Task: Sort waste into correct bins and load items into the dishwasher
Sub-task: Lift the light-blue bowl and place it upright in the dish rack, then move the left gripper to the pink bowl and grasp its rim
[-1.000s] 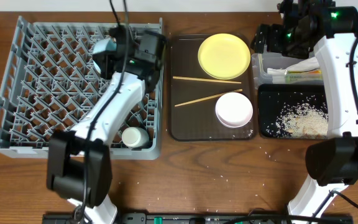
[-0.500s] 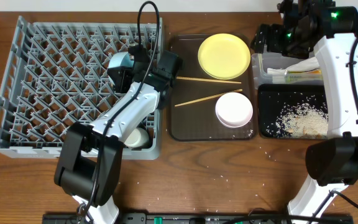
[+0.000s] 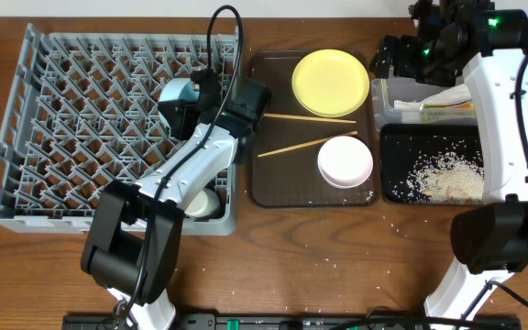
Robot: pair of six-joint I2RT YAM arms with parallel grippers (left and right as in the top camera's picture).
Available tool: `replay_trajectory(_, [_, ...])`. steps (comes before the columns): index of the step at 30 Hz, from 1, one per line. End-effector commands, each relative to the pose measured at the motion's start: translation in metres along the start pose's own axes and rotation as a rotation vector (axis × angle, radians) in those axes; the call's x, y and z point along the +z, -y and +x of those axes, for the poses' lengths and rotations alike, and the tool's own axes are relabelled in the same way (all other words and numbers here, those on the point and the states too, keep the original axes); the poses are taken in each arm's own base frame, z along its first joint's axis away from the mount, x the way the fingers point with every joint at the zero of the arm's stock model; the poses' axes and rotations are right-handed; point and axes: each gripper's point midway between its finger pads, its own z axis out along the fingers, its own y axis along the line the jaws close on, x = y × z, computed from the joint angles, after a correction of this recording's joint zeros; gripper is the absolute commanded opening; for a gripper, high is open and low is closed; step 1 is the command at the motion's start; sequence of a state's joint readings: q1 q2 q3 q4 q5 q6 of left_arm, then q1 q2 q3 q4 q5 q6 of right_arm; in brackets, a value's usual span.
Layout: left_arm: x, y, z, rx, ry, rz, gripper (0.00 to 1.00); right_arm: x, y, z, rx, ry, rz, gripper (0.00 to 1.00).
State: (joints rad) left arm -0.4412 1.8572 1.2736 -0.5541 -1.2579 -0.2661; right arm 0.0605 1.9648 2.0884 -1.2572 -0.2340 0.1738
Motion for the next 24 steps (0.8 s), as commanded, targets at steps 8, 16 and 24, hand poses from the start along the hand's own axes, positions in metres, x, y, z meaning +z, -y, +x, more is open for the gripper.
replay_trajectory(8, [-0.002,0.005,0.009,0.002,0.004,-0.017,0.07,-0.002,-0.004,0.0,-0.021,0.004,-0.005,0.99])
replay_trajectory(16, [-0.006,0.021,0.029,0.035,-0.024,0.051,0.07,-0.002,-0.004,0.0,-0.021,0.004,-0.005,0.99])
replay_trajectory(24, [-0.016,0.042,0.037,0.048,-0.055,0.161,0.09,-0.002,-0.004,0.0,-0.021,0.004,-0.005,0.99])
